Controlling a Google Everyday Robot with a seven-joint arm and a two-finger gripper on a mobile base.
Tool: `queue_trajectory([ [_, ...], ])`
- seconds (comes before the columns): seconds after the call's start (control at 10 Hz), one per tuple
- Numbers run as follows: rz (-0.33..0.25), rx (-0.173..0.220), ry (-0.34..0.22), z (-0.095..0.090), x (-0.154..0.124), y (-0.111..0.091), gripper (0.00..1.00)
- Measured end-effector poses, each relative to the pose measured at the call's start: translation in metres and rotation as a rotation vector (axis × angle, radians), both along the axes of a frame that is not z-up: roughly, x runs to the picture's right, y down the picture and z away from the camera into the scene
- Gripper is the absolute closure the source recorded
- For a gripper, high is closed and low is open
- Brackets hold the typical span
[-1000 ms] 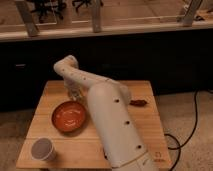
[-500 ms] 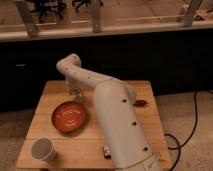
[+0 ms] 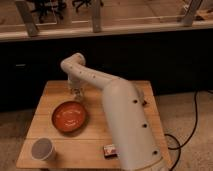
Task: Place the bottle in the ceramic bowl
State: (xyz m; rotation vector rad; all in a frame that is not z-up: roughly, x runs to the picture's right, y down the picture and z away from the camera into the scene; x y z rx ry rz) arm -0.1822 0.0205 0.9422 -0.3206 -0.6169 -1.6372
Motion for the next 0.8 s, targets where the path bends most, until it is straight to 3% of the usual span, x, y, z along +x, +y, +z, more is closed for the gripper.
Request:
queue_trajectory([
  [0.4,0.018,-0.001,-0.050,-0.009,0.001,-0.002,1.00],
  [0.8,0.012,-0.004,-0.019,-0.018,-0.007,0.000,1.00],
])
